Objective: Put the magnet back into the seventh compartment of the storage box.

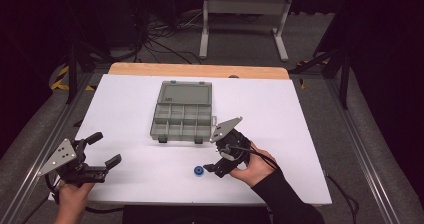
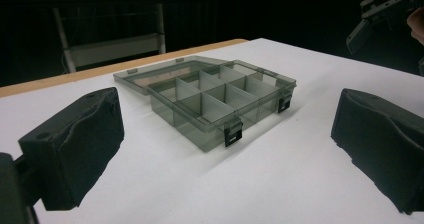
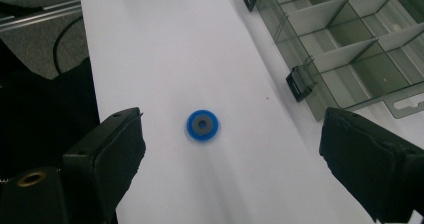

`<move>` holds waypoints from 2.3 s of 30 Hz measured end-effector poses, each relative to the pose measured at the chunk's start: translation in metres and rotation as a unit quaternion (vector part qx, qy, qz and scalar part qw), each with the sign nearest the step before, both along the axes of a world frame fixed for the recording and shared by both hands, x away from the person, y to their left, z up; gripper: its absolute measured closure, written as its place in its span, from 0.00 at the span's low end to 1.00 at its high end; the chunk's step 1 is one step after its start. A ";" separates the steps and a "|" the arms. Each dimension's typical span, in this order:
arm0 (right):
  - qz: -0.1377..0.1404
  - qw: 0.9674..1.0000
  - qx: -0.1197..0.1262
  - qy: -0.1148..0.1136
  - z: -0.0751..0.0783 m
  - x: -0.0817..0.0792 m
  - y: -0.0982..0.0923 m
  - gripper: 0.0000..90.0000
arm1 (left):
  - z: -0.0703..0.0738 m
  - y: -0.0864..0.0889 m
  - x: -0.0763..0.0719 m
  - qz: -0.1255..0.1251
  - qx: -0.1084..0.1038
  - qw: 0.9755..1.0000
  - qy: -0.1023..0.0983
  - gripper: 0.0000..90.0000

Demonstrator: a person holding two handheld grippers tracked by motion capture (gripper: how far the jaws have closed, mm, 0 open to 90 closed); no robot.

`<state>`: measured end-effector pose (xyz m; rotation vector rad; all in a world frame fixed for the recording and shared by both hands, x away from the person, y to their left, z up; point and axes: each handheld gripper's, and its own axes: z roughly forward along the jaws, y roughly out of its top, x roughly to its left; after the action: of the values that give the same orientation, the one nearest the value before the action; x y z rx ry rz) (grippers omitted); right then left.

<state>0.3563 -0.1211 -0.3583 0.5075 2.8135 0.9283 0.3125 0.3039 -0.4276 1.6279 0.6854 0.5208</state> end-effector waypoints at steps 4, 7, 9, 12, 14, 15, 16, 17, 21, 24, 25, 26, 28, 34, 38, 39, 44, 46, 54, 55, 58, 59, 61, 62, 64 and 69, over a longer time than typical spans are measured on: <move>0.001 1.000 -0.018 0.001 0.000 0.000 0.004 0.12 | 0.000 0.000 0.000 0.000 0.000 1.000 0.000 0.01; 0.003 1.000 -0.029 0.000 0.000 0.001 0.007 0.12 | 0.000 0.000 0.000 0.000 0.000 1.000 -0.001 0.01; 0.000 0.999 -0.043 0.000 0.000 0.001 0.008 0.12 | 0.000 0.000 0.000 -0.001 0.002 1.000 0.001 0.01; -0.002 0.998 -0.059 0.007 0.000 0.002 0.011 0.12 | 0.000 0.000 0.000 -0.001 0.002 1.000 0.001 0.01; -0.002 0.998 -0.066 0.011 0.000 0.002 0.012 0.12 | 0.000 0.000 0.000 -0.001 0.002 1.000 0.001 0.01; -0.001 0.998 -0.067 0.011 0.000 0.003 0.013 0.13 | 0.000 0.000 0.001 -0.001 0.002 1.000 0.002 0.01; -0.001 0.998 -0.068 0.011 -0.001 0.003 0.014 0.13 | -0.001 0.000 0.001 -0.001 0.001 1.000 0.003 0.01; 0.000 0.998 -0.067 0.012 -0.001 0.003 0.014 0.13 | 0.000 0.000 0.001 -0.001 0.001 1.000 0.003 0.01; 0.002 0.998 -0.064 0.017 -0.004 0.004 0.016 0.13 | 0.000 0.000 0.001 -0.001 0.002 1.000 0.001 0.01; 0.007 0.997 -0.068 0.022 -0.007 0.005 0.019 0.15 | 0.000 0.000 0.001 -0.002 0.002 1.000 0.002 0.01; 0.009 0.997 -0.069 0.025 -0.009 0.005 0.020 0.15 | 0.000 0.000 0.001 -0.002 0.002 1.000 0.002 0.01; 0.010 0.997 -0.071 0.028 -0.010 0.006 0.021 0.16 | 0.000 0.000 0.001 -0.002 0.002 1.000 0.002 0.01; 0.014 0.997 -0.075 0.031 -0.012 0.006 0.023 0.16 | 0.000 0.000 0.001 -0.002 0.002 1.000 0.002 0.01; 0.021 0.996 -0.077 0.041 -0.020 0.008 0.028 0.17 | 0.000 0.000 0.001 -0.003 0.002 1.000 0.003 0.01; 0.021 0.995 -0.080 0.048 -0.027 0.008 0.032 0.17 | 0.000 0.000 0.001 -0.003 0.002 1.000 0.003 0.01; 0.025 0.995 -0.082 0.050 -0.028 0.008 0.032 0.17 | -0.001 0.000 0.001 -0.002 0.002 1.000 0.003 0.01; 0.026 0.994 -0.089 0.062 -0.035 0.009 0.036 0.17 | 0.000 0.000 0.001 -0.002 0.002 1.000 0.003 0.01; 0.027 0.993 -0.092 0.067 -0.038 0.009 0.038 0.18 | 0.000 0.000 0.001 -0.002 0.002 1.000 0.003 0.01; 0.034 0.991 -0.100 0.077 -0.047 0.010 0.044 0.18 | 0.000 0.001 0.001 -0.002 0.002 1.000 0.003 0.01; 0.034 0.991 -0.101 0.078 -0.049 0.010 0.044 0.18 | 0.000 0.001 0.001 -0.002 0.002 1.000 0.003 0.01; 0.034 0.991 -0.102 0.081 -0.051 0.010 0.046 0.18 | 0.000 0.000 0.001 -0.002 0.002 1.000 0.003 0.01; 0.036 0.991 -0.103 0.083 -0.053 0.010 0.046 0.18 | 0.000 0.000 0.001 -0.002 0.002 1.000 0.003 0.01; 0.037 0.990 -0.106 0.086 -0.057 0.010 0.048 0.18 | 0.000 0.000 0.001 -0.002 0.002 1.000 0.003 0.01; 0.037 0.990 -0.108 0.087 -0.058 0.009 0.049 0.18 | 0.000 0.001 0.001 -0.002 0.001 1.000 0.003 0.01; 0.039 0.989 -0.111 0.090 -0.061 0.009 0.050 0.19 | -0.001 0.001 0.001 -0.002 0.001 1.000 0.004 0.01; 0.042 0.988 -0.116 0.094 -0.066 0.009 0.053 0.20 | -0.001 0.000 0.001 -0.002 0.002 1.000 0.004 0.01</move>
<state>0.3654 -0.0677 -0.4247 0.4708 3.0798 0.5796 0.3135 0.3038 -0.4285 1.6352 0.6867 0.5127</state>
